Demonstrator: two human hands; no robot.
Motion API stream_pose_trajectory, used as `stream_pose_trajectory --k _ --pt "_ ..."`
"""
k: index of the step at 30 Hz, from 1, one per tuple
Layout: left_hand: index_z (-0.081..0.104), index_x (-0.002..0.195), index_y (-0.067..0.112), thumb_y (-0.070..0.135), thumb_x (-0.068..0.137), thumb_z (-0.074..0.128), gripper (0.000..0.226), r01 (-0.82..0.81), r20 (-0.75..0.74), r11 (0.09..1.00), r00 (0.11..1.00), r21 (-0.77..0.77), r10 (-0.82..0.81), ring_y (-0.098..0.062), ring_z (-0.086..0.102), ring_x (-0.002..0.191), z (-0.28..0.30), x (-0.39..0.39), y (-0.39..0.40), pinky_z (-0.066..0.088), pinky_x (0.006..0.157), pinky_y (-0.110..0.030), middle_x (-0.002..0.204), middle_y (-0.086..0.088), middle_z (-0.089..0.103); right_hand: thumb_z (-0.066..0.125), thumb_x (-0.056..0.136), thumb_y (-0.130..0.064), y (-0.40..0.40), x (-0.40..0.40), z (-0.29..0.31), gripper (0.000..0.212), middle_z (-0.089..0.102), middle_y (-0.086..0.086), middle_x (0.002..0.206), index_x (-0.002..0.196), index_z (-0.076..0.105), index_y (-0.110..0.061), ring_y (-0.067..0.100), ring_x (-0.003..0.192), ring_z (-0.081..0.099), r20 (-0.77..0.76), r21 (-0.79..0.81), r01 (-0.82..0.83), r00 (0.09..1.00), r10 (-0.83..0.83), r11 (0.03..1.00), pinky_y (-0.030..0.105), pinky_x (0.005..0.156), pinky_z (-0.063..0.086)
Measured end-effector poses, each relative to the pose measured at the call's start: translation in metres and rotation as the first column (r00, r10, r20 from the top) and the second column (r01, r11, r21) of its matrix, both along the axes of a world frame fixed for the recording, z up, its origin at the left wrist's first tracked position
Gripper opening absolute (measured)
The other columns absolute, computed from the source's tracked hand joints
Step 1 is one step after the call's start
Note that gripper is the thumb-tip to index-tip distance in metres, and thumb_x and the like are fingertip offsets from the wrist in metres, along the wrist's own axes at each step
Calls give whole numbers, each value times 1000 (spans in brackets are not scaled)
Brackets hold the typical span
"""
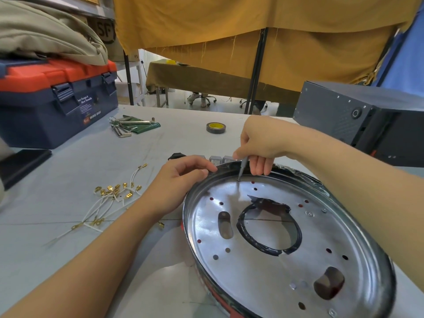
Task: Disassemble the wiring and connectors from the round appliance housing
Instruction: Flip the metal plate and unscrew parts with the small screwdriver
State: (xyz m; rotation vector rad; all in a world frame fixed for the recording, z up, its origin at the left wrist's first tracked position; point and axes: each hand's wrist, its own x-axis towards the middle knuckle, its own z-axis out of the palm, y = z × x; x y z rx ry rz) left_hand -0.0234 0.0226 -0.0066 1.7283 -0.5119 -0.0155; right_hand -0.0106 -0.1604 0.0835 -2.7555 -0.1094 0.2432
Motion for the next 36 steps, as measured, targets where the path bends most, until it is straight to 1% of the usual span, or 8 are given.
stream_pose_trajectory --k 5,14,19,22,26,30,33,36 --pt "70 90 11 1 91 50 23 4 7 1000 1000 5 -4 -1 60 64 0 0 0 47 59 -11 73 7 68 63 91 -10 -4 0 -2 20 68 12 55 77 60 5 15 41 63 1 78 -62 998 62 995 22 43 53" --pt "70 90 13 2 91 51 22 0 11 1000 1000 9 0 0 59 63 0 0 0 45 58 -10 74 6 67 62 92 -22 -21 3 -4 20 72 1 61 78 62 -7 15 54 69 57 -29 -242 968 244 970 17 56 55" --pt "70 89 13 2 91 50 23 6 7 1000 1000 11 -7 0 59 62 0 0 0 46 57 -11 73 6 67 63 91 -22 -28 0 -5 18 72 -2 61 78 62 -10 12 55 69 91 -25 -275 957 276 961 17 60 56" --pt "70 89 12 1 91 50 23 11 1 1000 1000 5 -11 -1 59 62 1 -1 0 46 57 -11 73 6 67 64 90 -27 -21 3 1 20 69 -4 56 77 65 -12 7 50 66 61 -151 -255 962 267 955 14 53 52" --pt "70 89 12 1 91 49 23 17 -8 1000 1000 -1 -17 -1 60 63 1 -2 0 47 58 -11 74 6 67 56 92 -43 -7 10 18 43 63 -5 44 67 67 -9 4 36 55 -109 -402 -170 985 137 900 18 50 49" --pt "70 89 12 1 91 49 23 14 -1 1000 1000 1 -14 -1 59 63 0 -1 0 46 58 -12 72 8 67 47 97 -44 7 10 21 54 57 -3 39 58 62 -9 6 29 44 -142 -434 -147 985 93 889 22 48 44" --pt "70 90 11 0 91 49 23 11 8 1000 1000 4 -11 0 60 63 0 -1 0 46 58 -11 72 10 67 48 98 -36 17 9 17 51 54 -4 35 57 58 -9 7 26 40 -106 -452 -151 988 116 879 22 47 41" --pt "70 91 10 0 91 49 23 6 0 1000 1000 -4 -6 -1 60 66 -1 -1 0 46 60 -11 77 5 68 51 97 -29 19 9 15 47 55 -5 35 56 59 -9 9 32 44 -88 -467 -174 985 150 867 23 52 47"
